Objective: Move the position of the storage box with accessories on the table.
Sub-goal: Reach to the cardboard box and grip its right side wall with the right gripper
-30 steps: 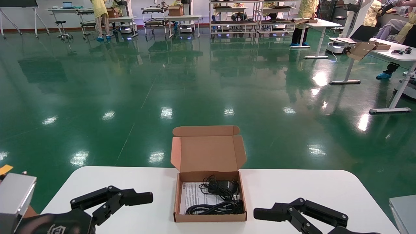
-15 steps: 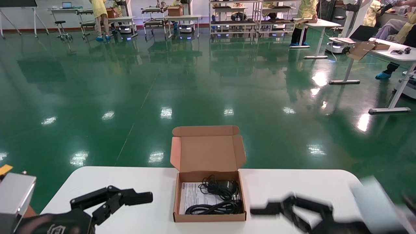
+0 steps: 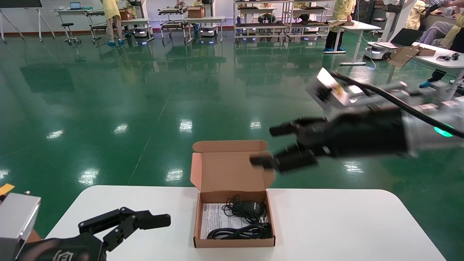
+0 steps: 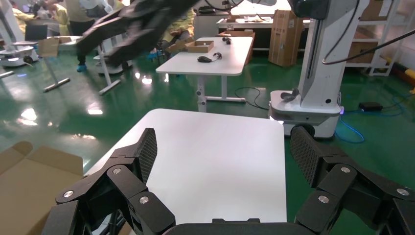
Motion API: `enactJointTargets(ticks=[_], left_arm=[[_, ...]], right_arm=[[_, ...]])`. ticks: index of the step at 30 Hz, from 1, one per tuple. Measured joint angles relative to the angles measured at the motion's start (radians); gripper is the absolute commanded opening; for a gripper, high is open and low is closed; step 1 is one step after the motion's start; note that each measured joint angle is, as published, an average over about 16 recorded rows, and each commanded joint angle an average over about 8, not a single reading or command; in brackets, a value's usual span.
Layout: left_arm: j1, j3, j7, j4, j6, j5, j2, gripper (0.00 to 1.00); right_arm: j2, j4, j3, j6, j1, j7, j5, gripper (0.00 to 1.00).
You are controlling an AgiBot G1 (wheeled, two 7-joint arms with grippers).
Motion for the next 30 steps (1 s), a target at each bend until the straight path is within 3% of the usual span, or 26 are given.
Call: enactJointTargets(ticks=[7, 14, 22, 30], left_arm=[[0.0, 0.0, 0.0, 0.0, 0.0, 0.0, 0.0, 1.0], [0.0, 0.0, 0.0, 0.0, 0.0, 0.0, 0.0, 1.0], [0.0, 0.0, 0.0, 0.0, 0.0, 0.0, 0.0, 1.0], [0.0, 0.0, 0.0, 0.0, 0.0, 0.0, 0.0, 1.0]], right_arm=[[-0.142, -0.251, -0.042, 0.137, 0.078, -0.006, -0.089, 1.0], [-0.228, -0.406, -0.066, 0.234, 0.085, -0.013, -0.131, 1.0], [-0.256, -0.472, -0.066, 0.28, 0.072, -0.061, -0.133, 1.0], [-0.241, -0.483, -0.047, 0.265, 0.05, -0.151, -0.105, 1.0]])
